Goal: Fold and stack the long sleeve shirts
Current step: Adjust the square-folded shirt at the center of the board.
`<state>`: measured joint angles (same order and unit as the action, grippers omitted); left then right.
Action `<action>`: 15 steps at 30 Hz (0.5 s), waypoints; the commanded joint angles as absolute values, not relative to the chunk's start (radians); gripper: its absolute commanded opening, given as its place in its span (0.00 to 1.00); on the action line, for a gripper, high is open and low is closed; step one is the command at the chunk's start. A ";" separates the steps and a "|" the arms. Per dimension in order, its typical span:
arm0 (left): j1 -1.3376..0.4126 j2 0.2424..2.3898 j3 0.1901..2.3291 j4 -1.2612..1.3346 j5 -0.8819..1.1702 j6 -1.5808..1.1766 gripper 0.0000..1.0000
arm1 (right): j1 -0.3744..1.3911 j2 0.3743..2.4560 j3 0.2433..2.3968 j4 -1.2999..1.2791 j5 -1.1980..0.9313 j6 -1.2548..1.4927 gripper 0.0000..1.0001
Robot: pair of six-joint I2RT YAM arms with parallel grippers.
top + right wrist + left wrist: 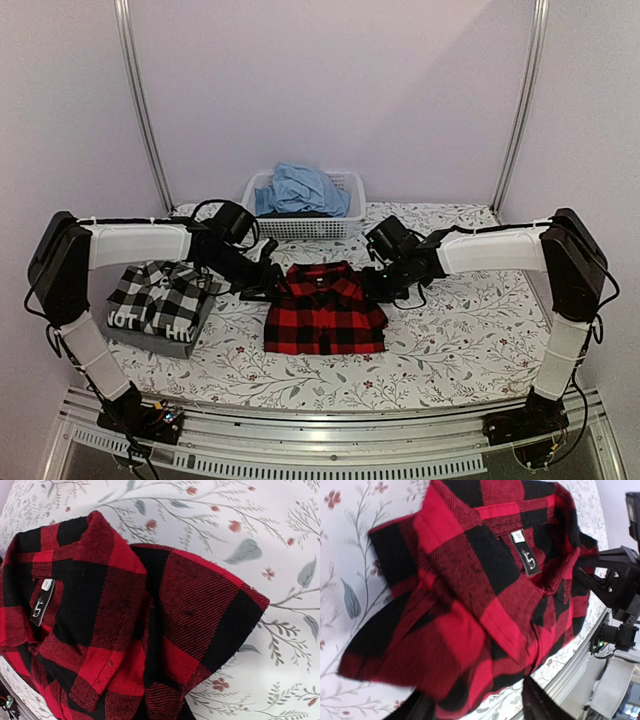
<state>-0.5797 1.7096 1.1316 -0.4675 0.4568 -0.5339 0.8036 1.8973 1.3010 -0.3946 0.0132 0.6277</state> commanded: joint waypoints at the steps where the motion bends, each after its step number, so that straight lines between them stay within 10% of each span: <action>1: -0.591 1.710 1.100 -0.488 0.421 -0.529 0.63 | 0.726 1.830 1.132 -0.363 0.025 0.630 0.17; 3: -0.583 1.710 1.102 -0.471 0.413 -0.532 0.65 | 0.707 1.821 1.085 -0.359 0.027 0.632 0.42; 7: -0.568 1.713 1.100 -0.440 0.389 -0.534 0.61 | 0.707 1.757 1.046 -0.346 0.049 0.646 0.59; 15: -0.566 1.776 1.145 -0.399 0.371 -0.528 0.44 | 0.772 1.724 1.184 -0.406 0.133 0.624 0.63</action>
